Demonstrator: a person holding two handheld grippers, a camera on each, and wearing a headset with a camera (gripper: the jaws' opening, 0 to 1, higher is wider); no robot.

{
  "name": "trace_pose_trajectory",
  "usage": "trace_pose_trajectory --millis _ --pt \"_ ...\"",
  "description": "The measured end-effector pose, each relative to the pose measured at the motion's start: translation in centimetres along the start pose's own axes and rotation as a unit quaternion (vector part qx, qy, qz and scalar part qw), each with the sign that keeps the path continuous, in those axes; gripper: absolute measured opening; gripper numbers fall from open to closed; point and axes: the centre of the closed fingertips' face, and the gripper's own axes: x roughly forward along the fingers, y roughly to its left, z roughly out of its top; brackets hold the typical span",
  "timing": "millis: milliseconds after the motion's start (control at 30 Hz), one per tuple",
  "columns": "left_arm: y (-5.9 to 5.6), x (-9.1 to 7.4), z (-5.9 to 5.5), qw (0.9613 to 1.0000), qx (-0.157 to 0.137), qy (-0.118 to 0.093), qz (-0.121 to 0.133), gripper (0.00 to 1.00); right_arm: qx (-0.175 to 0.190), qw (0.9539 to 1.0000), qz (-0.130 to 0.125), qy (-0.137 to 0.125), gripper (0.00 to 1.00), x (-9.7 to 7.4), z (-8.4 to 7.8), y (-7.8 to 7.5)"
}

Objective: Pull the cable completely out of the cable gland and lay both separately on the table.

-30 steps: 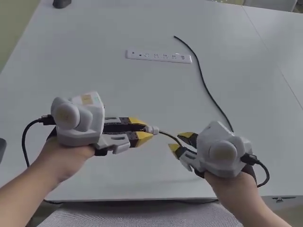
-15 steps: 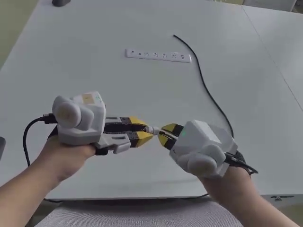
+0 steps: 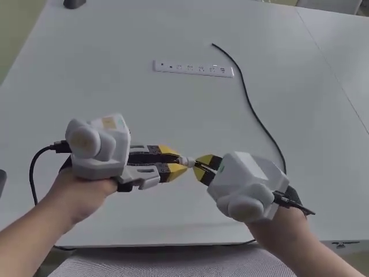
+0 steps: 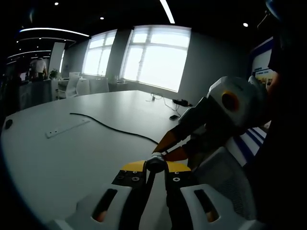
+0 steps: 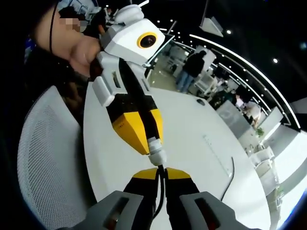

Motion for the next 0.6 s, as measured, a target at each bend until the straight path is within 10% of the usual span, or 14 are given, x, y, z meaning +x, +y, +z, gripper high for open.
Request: trace_pose_trajectory --millis 600 --pt "0.2 0.1 0.4 0.9999 0.010 -0.001 0.001 0.15 0.129 0.9915 -0.014 0.010 0.00 0.4 -3.1 -1.3"
